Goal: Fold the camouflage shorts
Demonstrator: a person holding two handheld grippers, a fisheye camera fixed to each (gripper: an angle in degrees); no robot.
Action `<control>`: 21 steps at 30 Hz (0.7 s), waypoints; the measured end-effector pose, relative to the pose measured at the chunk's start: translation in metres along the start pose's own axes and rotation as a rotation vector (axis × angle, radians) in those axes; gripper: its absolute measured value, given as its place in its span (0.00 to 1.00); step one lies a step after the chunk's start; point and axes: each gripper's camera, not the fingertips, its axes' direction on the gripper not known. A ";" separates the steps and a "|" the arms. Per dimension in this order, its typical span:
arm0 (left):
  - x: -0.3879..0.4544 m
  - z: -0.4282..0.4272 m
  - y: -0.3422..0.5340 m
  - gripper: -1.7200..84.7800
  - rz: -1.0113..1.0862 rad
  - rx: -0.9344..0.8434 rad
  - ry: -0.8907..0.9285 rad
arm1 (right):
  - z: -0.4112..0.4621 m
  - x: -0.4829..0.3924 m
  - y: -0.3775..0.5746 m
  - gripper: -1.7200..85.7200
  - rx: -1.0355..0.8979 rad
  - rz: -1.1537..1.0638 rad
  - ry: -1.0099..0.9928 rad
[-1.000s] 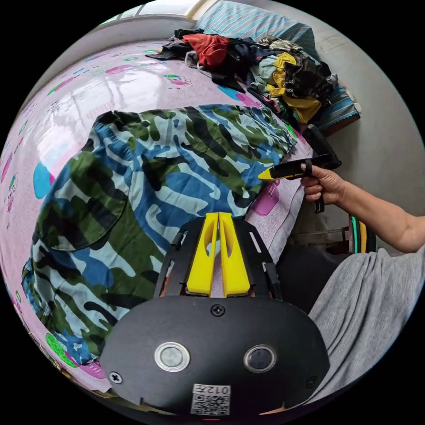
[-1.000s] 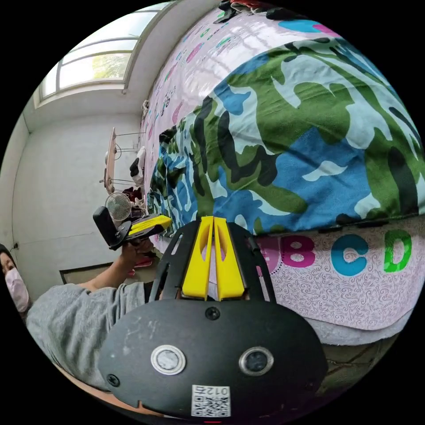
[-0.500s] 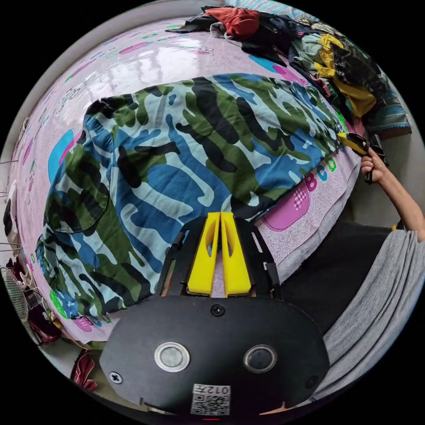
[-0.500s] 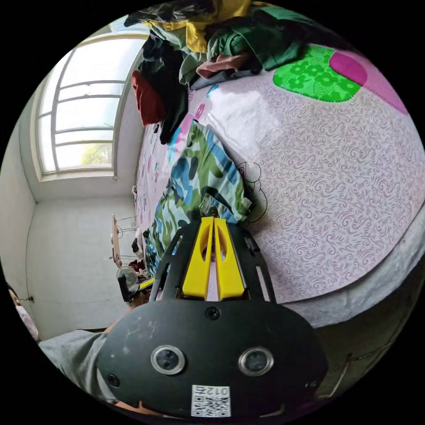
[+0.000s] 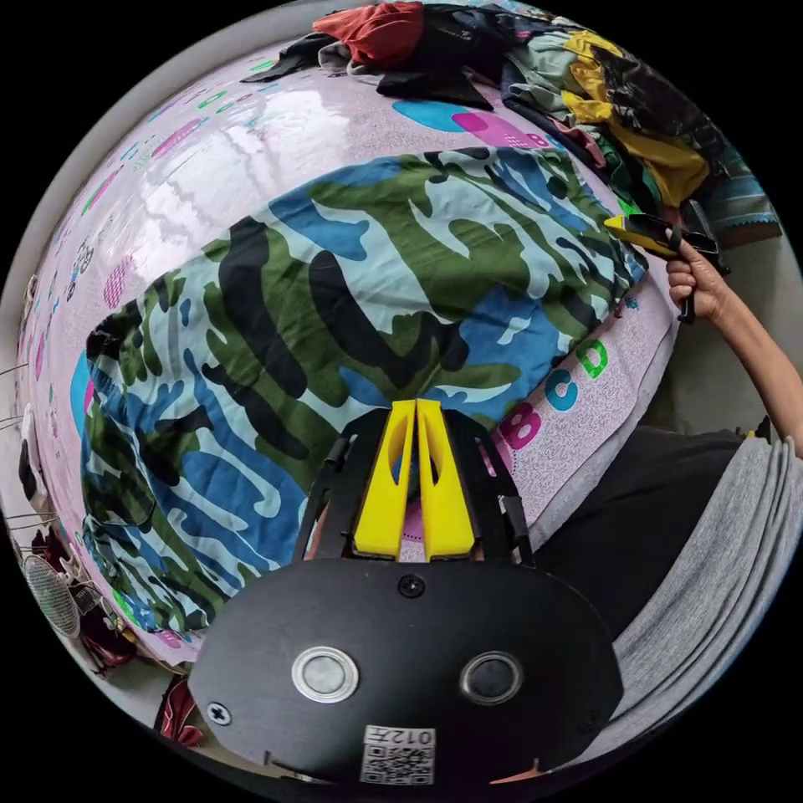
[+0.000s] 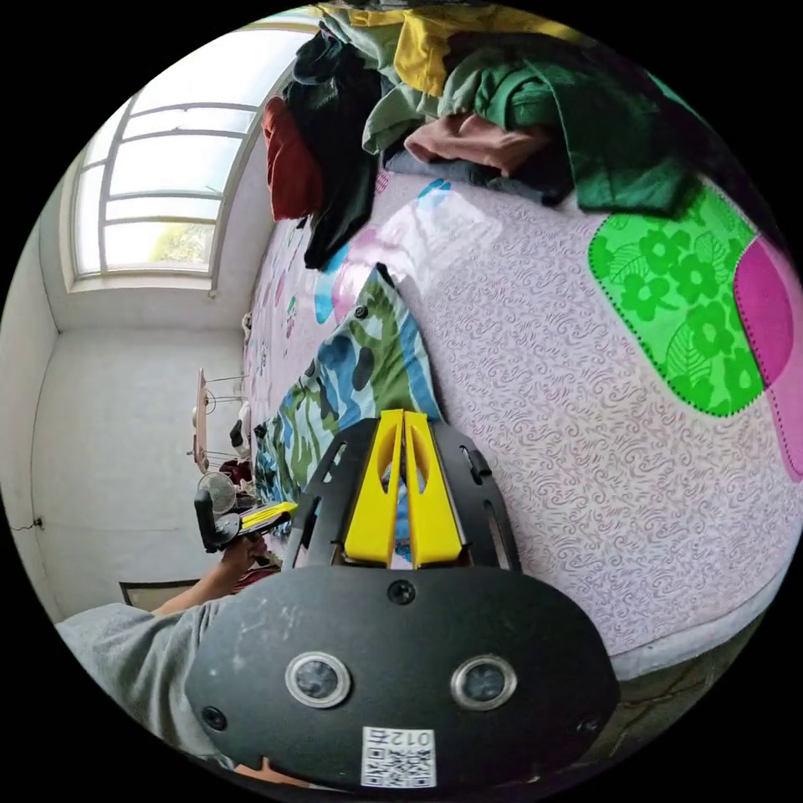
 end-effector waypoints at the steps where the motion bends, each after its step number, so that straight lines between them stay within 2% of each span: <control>1: -0.002 0.002 -0.001 0.02 -0.016 -0.003 0.012 | -0.001 -0.017 -0.009 0.01 0.013 -0.043 -0.003; 5: -0.003 0.002 -0.015 0.02 -0.039 0.035 0.002 | 0.032 -0.094 -0.050 0.03 -0.003 -0.223 0.145; 8: -0.008 0.001 -0.036 0.02 -0.061 0.070 0.007 | 0.067 -0.124 -0.085 0.09 -0.040 -0.218 0.201; 12: -0.021 0.009 -0.069 0.02 -0.082 0.090 0.037 | 0.103 -0.142 -0.112 0.08 -0.097 -0.173 0.134; 14: -0.027 0.012 -0.085 0.02 -0.082 0.106 0.035 | 0.125 -0.152 -0.121 0.03 -0.144 -0.162 0.107; 21: -0.060 0.032 -0.152 0.02 -0.163 0.166 0.050 | 0.145 -0.154 -0.114 0.01 -0.008 -0.024 0.045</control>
